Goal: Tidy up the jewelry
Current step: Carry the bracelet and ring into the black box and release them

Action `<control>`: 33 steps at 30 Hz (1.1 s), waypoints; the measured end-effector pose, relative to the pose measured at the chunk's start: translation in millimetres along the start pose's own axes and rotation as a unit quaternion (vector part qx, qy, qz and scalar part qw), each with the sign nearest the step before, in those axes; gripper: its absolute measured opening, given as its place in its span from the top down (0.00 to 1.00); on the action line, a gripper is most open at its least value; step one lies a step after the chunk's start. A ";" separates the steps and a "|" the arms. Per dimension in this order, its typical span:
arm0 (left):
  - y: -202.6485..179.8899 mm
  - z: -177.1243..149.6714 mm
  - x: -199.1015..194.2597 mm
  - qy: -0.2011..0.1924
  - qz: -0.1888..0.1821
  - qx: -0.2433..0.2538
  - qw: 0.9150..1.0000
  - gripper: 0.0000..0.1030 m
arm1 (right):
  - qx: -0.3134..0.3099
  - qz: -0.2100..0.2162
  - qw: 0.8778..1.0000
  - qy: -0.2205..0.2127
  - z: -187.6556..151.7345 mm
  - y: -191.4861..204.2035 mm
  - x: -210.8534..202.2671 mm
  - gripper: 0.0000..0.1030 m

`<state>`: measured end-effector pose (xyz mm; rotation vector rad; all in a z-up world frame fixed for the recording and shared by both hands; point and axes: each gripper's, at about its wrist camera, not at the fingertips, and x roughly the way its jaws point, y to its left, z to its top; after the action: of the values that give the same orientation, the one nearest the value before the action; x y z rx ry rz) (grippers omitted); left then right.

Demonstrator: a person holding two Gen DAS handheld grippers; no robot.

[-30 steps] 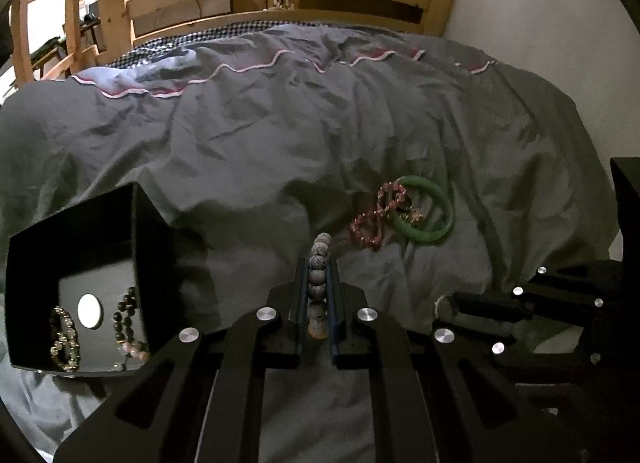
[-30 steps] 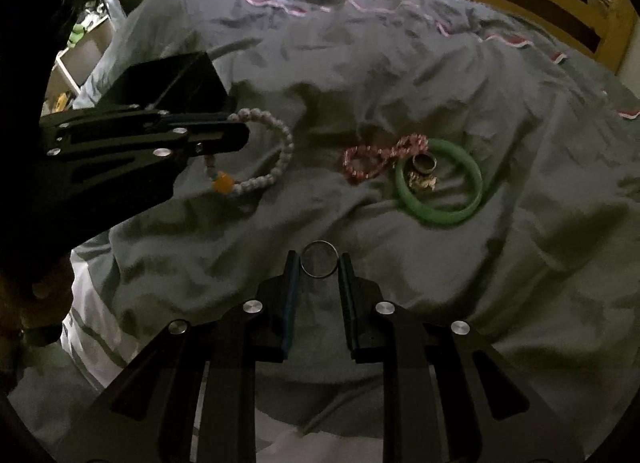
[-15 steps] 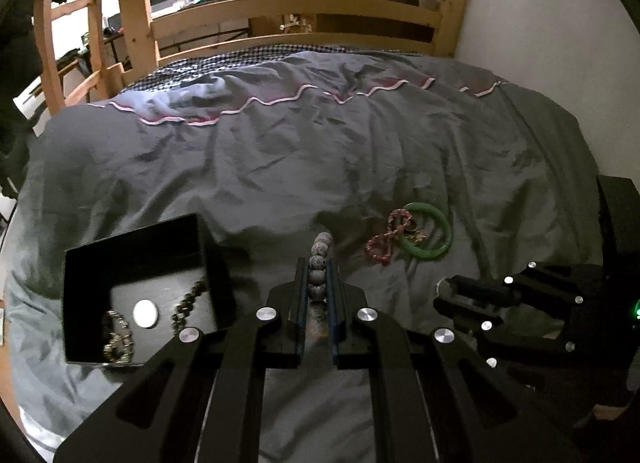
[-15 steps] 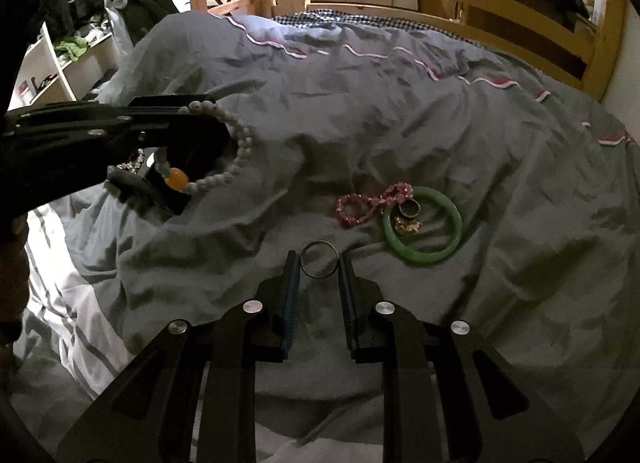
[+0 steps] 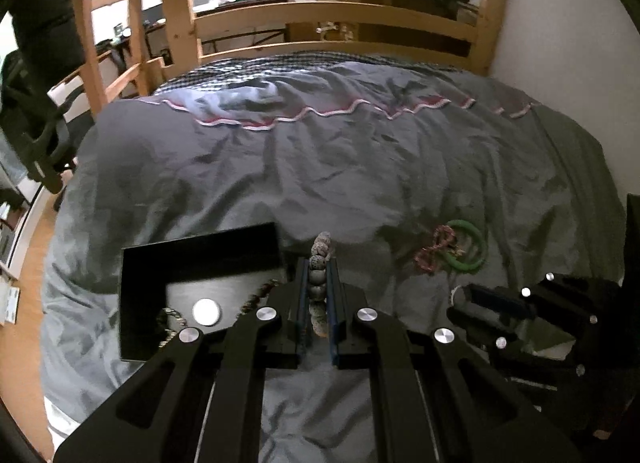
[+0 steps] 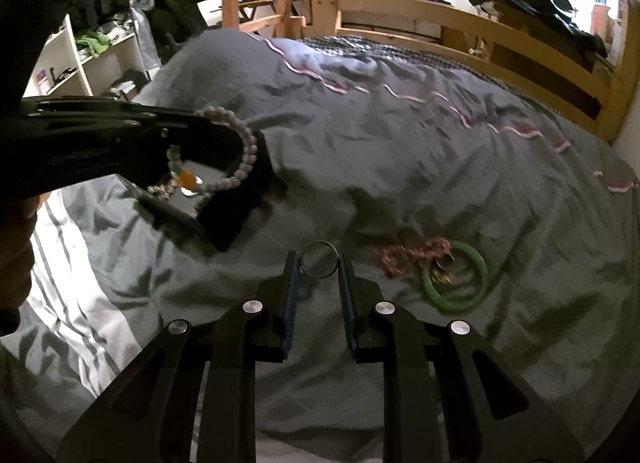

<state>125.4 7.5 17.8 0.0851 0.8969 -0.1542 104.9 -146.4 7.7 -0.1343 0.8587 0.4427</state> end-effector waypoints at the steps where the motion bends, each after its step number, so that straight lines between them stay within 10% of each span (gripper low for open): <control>1: 5.1 1.1 -0.9 0.000 0.004 -0.006 1.000 0.92 | -0.002 0.002 1.000 -0.002 2.0 3.2 0.3 0.80; 33: 132.2 -9.0 27.6 0.076 0.076 -0.135 0.985 0.92 | -0.052 0.075 0.996 0.005 54.0 99.7 82.3 0.80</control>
<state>157.8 136.3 -8.2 -0.0884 1.0527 0.1183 146.9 -14.4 -13.3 -0.1685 0.8581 0.6277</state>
